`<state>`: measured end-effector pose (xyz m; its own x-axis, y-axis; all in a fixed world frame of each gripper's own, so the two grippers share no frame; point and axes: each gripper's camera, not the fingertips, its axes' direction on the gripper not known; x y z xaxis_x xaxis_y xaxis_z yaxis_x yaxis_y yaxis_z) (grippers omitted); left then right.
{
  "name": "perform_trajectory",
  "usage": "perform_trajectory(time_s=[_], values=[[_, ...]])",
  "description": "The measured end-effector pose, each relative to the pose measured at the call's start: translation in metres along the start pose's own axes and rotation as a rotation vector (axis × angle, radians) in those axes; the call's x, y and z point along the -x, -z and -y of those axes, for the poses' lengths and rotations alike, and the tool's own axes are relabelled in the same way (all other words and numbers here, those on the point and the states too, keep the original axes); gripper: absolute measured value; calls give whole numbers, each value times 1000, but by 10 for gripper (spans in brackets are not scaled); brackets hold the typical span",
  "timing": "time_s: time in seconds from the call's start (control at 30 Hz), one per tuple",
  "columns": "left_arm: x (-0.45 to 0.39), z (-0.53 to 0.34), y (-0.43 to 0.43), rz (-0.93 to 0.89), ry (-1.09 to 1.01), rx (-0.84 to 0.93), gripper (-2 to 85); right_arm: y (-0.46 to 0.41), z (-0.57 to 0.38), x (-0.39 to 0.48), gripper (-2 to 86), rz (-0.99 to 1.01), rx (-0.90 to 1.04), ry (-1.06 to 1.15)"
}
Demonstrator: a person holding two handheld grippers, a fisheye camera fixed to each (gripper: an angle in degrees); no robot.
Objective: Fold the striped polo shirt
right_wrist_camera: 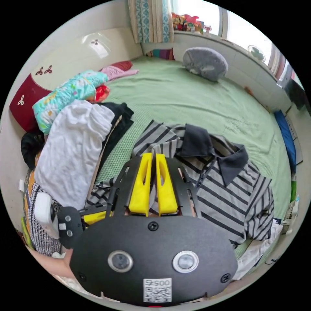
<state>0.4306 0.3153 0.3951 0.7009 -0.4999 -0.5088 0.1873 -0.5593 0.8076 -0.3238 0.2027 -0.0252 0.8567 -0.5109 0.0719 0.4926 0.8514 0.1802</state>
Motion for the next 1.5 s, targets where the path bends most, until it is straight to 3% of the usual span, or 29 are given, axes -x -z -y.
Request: perform_trajectory(time_s=[0.17, 0.23, 0.37, 0.53, 0.67, 0.77, 0.97, 1.2, 1.37, 1.5], values=[[6, -12, 22, -100, -74, -121, 65, 47, -38, -45, -8, 5, -48, -143], [13, -14, 26, -137, -58, -133, 69, 32, -53, -68, 1, -2, 53, -203], [20, -18, 25, -77, -35, -104, 69, 21, -71, -90, 26, -34, 97, -287], [37, -25, 36, -260, -22, -115, 65, 23, -51, -76, 54, 15, 70, -227], [25, -25, 28, -442, -195, 24, 47, 16, -12, -49, 52, -103, 98, -128], [18, -25, 28, -329, -220, 20, 37, 15, 18, -29, 44, -189, 114, -57], [56, -31, 35, -94, 81, -93, 78, 2, 50, -7, 58, -206, 205, 81], [44, -18, 4, 176, 128, 44, 171, -26, 80, -2, 61, -84, 243, 112], [40, -4, -19, 211, 167, 85, 161, -53, 93, 9, 60, -51, 288, 128], [37, -1, -28, 279, 175, 131, 102, -85, 88, 15, 38, -154, 380, 125]])
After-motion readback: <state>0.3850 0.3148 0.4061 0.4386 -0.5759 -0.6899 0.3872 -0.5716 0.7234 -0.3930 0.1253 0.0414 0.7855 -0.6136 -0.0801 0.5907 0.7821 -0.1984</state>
